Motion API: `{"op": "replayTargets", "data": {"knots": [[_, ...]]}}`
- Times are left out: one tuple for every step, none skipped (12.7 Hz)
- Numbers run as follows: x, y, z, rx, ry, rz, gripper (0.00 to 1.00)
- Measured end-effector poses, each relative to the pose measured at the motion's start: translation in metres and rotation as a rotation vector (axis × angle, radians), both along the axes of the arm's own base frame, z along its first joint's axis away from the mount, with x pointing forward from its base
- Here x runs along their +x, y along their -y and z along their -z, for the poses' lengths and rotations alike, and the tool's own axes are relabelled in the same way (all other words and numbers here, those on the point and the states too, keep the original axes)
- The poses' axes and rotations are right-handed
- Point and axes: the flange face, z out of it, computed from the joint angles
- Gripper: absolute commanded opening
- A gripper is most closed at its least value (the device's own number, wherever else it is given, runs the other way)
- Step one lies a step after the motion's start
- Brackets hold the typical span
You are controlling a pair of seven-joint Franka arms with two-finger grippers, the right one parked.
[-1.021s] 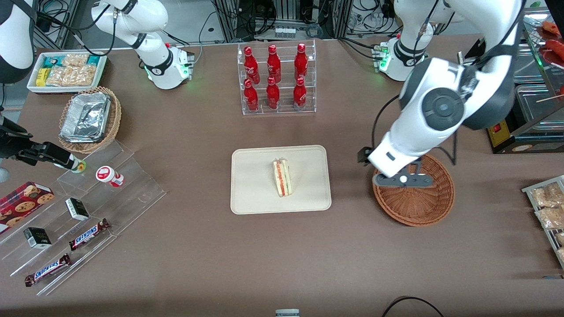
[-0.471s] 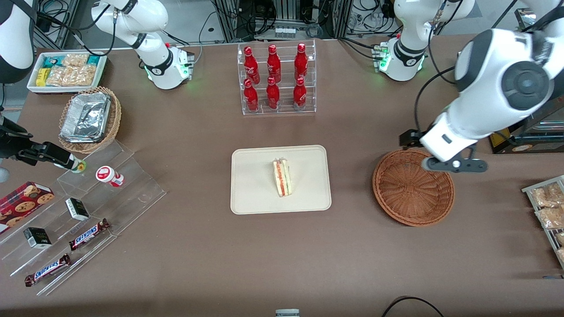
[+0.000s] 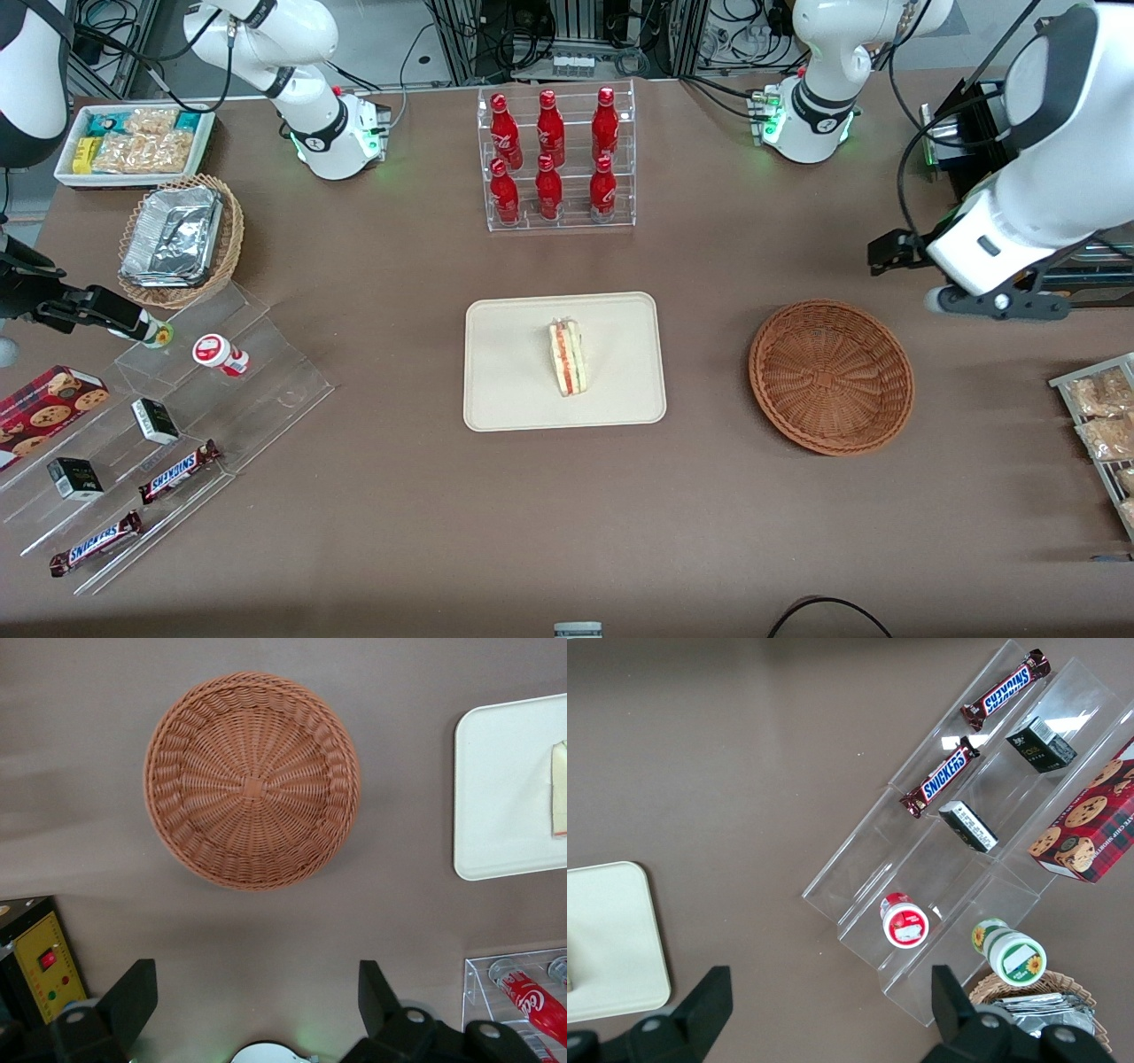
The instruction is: Place sandwich from basket to tray
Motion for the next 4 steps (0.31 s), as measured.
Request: {"op": "replayTargets", "data": {"knots": [[-0.005,-0.006,-0.006,0.004,-0.006,-0.007,1.00],[-0.009,-0.010,-0.012,0.006,-0.009,-0.010,1.00],[-0.013,-0.013,-0.018,0.007,-0.012,-0.009,1.00],[-0.017,-0.016,-0.023,0.009,-0.012,-0.012,1.00]]}}
